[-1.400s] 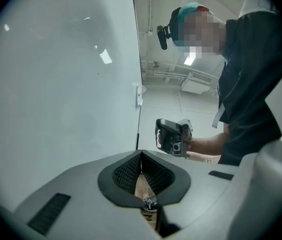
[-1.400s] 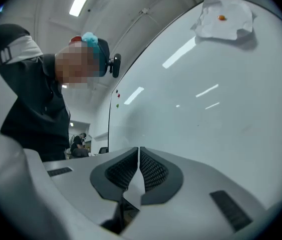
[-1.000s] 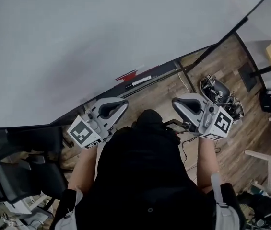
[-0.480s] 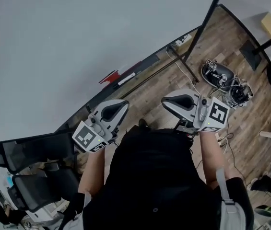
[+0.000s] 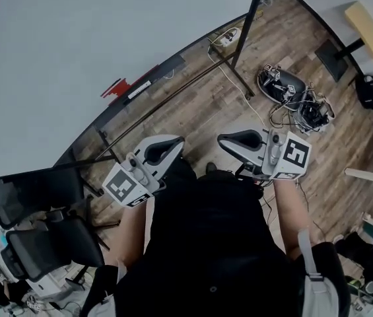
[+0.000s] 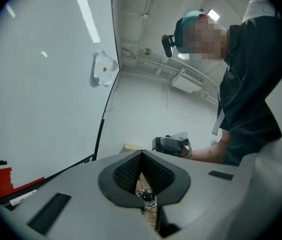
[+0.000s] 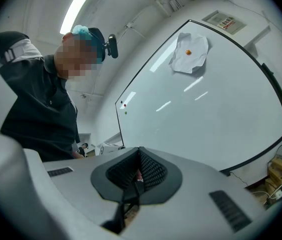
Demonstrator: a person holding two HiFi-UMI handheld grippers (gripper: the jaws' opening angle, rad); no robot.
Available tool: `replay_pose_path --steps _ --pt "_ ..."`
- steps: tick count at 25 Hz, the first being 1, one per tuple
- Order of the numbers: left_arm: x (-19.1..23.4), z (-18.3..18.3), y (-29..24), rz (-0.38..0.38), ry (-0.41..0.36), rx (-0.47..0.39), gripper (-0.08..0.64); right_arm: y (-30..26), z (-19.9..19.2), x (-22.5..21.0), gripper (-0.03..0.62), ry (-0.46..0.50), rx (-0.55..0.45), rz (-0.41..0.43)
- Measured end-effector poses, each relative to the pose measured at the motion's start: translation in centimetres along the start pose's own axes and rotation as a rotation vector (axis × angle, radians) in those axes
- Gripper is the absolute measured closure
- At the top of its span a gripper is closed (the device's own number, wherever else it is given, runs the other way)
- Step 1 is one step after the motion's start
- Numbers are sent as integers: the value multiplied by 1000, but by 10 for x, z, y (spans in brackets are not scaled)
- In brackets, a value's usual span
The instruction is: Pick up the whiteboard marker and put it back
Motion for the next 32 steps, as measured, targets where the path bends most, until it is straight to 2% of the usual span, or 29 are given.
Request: replay_pose_path --steps 7,13,25,32 --pt "-39 -3 -1 36 -4 24 554 12 -14 18 574 -7 31 76" --pt "-53 -3 5 57 -8 35 554 8 -19 23 574 -14 48 106" --pt "-53 2 5 32 -27 33 554 8 -25 28 574 -2 71 96" --pt "-53 -7 8 43 10 8 554 1 -31 28 574 21 108 95"
Point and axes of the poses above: the fingertips, and each gripper's own axes: y backward along the fingers, x to its left, z out of its top, the point moved 5 cm from there along y, backward along the fingers, and after that the axes turned 9 degrees about -y, right-handed, at the moved point
